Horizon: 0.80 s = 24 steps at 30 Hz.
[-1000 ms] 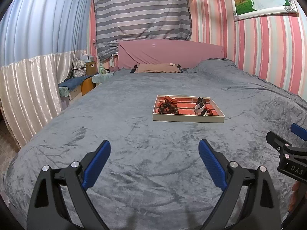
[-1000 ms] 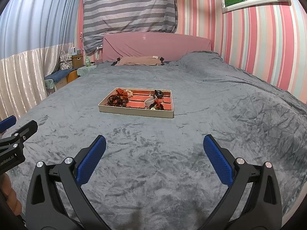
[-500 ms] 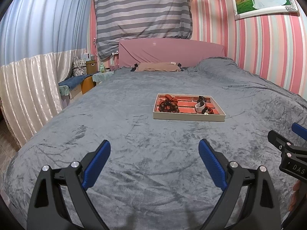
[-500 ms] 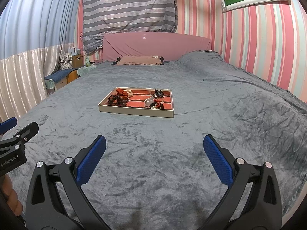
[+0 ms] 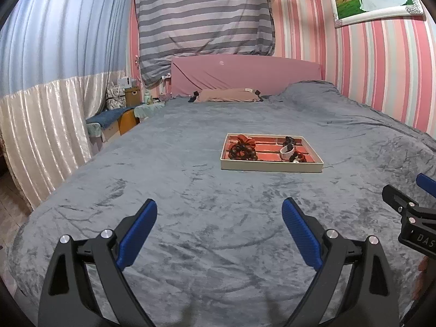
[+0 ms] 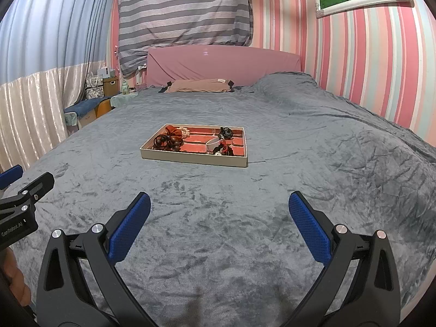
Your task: Organize jewelry
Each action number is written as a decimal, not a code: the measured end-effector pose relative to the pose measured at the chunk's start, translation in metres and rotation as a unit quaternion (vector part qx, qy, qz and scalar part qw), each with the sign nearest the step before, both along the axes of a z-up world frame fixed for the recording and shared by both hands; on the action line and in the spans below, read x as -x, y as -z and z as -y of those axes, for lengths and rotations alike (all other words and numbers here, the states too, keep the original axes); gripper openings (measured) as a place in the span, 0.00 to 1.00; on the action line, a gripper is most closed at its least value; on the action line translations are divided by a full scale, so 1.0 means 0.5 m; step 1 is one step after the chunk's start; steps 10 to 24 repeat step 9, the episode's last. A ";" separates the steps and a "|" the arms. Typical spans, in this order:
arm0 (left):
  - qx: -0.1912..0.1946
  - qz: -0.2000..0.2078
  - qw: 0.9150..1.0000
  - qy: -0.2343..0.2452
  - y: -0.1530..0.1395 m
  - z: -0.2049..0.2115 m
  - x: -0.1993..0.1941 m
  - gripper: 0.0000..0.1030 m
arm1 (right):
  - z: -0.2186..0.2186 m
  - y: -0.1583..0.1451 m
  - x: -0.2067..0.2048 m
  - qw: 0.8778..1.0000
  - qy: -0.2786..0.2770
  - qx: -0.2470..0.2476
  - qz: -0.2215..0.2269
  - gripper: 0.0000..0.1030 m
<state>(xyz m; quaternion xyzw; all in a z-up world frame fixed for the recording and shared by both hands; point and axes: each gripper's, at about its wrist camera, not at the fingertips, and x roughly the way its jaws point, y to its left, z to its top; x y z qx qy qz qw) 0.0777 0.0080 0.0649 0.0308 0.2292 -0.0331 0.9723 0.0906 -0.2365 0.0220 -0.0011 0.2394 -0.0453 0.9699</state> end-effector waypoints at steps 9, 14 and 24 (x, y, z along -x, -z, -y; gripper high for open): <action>-0.006 -0.003 1.000 0.005 0.000 0.006 0.004 0.88 | -0.002 0.001 -0.001 1.000 -0.002 0.003 0.002 0.96; -0.006 -0.003 1.000 0.005 0.000 0.006 0.004 0.88 | -0.002 0.001 -0.001 1.000 -0.002 0.003 0.002 0.96; -0.006 -0.003 1.000 0.005 0.000 0.006 0.004 0.88 | -0.002 0.001 -0.001 1.000 -0.002 0.003 0.002 0.96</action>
